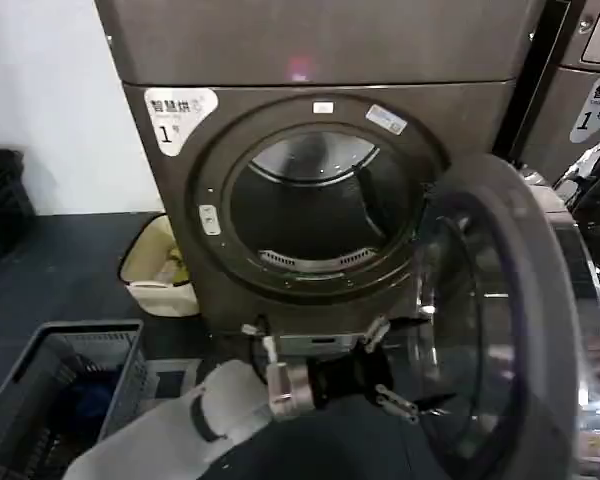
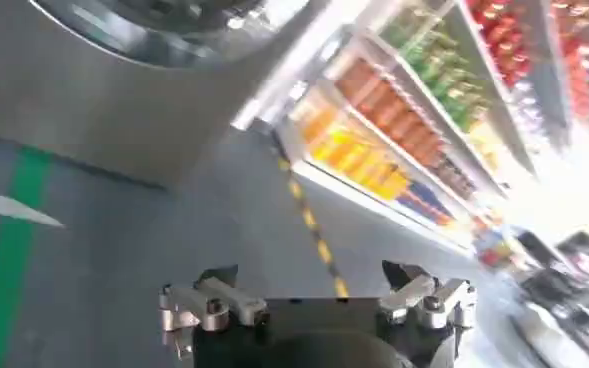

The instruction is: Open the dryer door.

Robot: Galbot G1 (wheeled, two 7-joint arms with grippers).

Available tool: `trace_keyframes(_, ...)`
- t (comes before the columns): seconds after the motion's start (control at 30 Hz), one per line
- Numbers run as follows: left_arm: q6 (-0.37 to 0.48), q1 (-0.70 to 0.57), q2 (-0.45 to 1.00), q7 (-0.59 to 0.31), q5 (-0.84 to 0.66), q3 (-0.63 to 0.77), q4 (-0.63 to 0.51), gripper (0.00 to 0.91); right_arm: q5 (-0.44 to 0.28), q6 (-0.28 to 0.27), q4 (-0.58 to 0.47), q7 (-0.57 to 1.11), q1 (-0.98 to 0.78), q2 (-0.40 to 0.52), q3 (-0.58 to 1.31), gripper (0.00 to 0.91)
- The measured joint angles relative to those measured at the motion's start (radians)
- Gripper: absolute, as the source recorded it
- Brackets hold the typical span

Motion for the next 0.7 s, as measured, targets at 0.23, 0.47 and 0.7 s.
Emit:
trace_keyframes(0.23, -0.030, -0.056, -0.082, -0.046, 0.074, 0.069, 0.081, 0.907, -0.004, 0.009, 0.061, 0.001, -0.031, 0.119, 0.064, 0.907)
trace_keyframes(0.47, -0.061, -0.110, -0.196, -0.092, 0.146, 0.120, 0.192, 0.907, 0.001, 0.011, 0.108, 0.011, -0.037, 0.223, 0.098, 0.907)
trace_keyframes(0.7, -0.105, -0.150, -0.307, -0.126, 0.234, 0.140, 0.302, 0.907, 0.009, 0.010, 0.152, 0.018, -0.046, 0.290, 0.121, 0.907)
